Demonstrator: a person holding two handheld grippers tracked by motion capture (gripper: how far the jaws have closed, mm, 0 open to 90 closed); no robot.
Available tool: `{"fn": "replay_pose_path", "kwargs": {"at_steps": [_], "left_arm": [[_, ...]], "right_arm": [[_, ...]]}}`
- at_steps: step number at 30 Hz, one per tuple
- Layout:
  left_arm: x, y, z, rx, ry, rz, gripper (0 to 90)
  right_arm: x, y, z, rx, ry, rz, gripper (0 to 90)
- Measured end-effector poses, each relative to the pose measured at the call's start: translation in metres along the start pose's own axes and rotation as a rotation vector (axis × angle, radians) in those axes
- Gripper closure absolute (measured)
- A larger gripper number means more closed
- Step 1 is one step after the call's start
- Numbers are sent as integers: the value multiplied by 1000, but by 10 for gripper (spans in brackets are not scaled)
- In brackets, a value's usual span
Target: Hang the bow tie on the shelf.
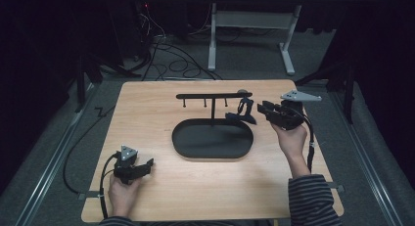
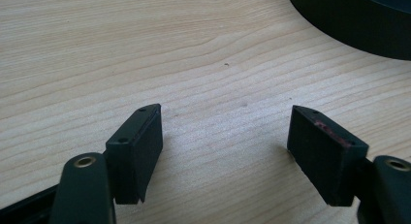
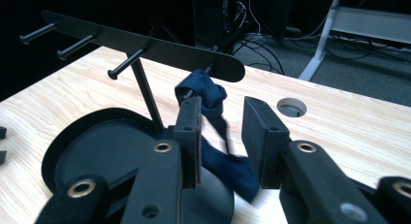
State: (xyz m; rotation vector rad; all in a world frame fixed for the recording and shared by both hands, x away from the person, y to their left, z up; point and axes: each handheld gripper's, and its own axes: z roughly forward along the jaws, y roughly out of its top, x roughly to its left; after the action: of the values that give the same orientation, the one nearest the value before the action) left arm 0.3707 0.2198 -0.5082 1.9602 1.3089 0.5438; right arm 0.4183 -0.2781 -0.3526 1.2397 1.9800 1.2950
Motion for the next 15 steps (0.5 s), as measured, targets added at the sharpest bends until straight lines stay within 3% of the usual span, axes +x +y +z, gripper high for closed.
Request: {"fn": "replay_pose_path", "kwargs": {"at_steps": [15], "left_arm": [[0, 0, 0, 5, 2, 4, 293]], "right_arm": [[0, -11, -23, -23, -5, 17, 660]]}}
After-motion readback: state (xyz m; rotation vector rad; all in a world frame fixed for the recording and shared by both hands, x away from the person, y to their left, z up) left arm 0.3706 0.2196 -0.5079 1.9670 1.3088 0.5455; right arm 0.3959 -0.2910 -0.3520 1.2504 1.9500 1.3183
